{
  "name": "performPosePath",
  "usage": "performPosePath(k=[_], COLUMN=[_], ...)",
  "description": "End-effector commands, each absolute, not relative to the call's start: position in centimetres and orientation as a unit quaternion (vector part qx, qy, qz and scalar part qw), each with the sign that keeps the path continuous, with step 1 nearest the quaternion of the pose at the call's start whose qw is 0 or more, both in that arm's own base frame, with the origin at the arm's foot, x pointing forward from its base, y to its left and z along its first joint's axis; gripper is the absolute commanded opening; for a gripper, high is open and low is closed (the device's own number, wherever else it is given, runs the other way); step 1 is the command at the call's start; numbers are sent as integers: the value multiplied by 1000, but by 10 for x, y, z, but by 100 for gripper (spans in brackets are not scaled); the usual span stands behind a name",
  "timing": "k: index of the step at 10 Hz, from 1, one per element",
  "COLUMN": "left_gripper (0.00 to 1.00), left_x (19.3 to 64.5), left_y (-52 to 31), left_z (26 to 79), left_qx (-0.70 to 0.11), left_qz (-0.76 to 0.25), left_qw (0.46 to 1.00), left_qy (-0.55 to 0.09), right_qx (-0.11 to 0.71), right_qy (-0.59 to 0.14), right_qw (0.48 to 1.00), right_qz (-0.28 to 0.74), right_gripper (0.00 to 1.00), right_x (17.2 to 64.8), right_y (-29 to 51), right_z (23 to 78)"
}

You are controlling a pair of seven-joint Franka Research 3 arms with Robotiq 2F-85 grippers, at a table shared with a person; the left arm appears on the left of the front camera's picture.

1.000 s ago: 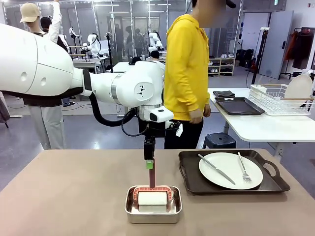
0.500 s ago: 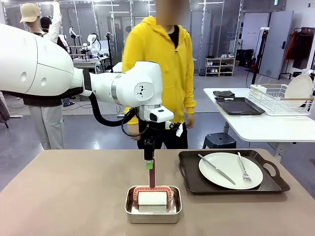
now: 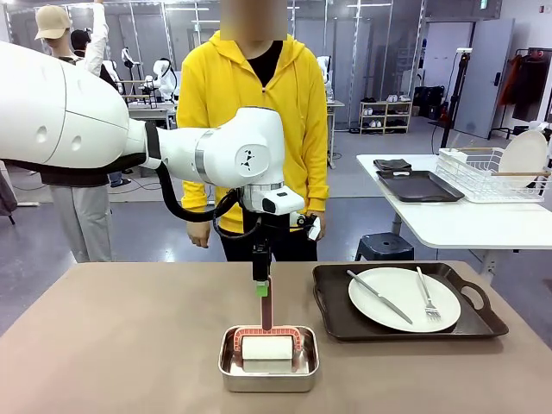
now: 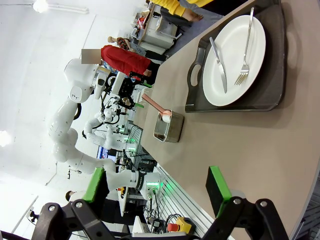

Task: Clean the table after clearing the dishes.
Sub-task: When the right (or left) Handle tray is removed, use the right hand (or left hand) to clean the right (or left) side of the table with the Lint Roller.

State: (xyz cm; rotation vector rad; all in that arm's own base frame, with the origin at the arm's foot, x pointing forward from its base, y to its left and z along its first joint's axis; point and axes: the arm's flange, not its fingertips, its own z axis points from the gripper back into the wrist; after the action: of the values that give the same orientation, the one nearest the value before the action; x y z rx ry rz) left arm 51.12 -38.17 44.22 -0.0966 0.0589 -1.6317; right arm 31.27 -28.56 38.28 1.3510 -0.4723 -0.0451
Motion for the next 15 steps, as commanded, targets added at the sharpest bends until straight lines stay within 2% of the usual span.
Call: performPosePath(k=[1, 2, 3, 5, 6, 7, 8, 9, 11, 13, 15], left_gripper=[93, 93, 93, 93, 93, 93, 93, 93, 93, 93, 93], left_x=[511, 508, 504, 494, 484, 465, 451, 427, 382, 339, 310], left_y=[-382, -364, -333, -259, -213, -152, -113, -55, 35, 119, 169], left_z=[442, 468, 497, 528, 531, 528, 523, 511, 483, 457, 439], left_qx=[-43, -110, -178, -305, -375, -449, -490, -521, -571, -603, -607], left_qz=[-728, -702, -652, -557, -503, -420, -375, -292, -170, -66, -4], left_qw=[684, 703, 737, 770, 775, 779, 773, 779, 771, 737, 733], left_qy=[26, 17, -7, -67, -79, -122, -147, -191, -226, -297, -307], right_qx=[619, 619, 619, 619, 619, 619, 619, 619, 619, 619, 619], right_qy=[-216, -216, -216, -216, -216, -216, -216, -216, -216, -216, -216], right_qw=[755, 755, 755, 755, 755, 755, 755, 755, 755, 755, 755], right_qz=[-18, -18, -18, -18, -18, -18, -18, -18, -18, -18, -18], right_gripper=[100, 100, 100, 100, 100, 100, 100, 100, 100, 100, 100], right_x=[309, 309, 309, 309, 309, 309, 309, 309, 309, 309, 309], right_y=[-285, -285, -285, -285, -285, -285, -285, -285, -285, -285, -285], right_z=[385, 385, 385, 385, 385, 385, 385, 385, 385, 385, 385])
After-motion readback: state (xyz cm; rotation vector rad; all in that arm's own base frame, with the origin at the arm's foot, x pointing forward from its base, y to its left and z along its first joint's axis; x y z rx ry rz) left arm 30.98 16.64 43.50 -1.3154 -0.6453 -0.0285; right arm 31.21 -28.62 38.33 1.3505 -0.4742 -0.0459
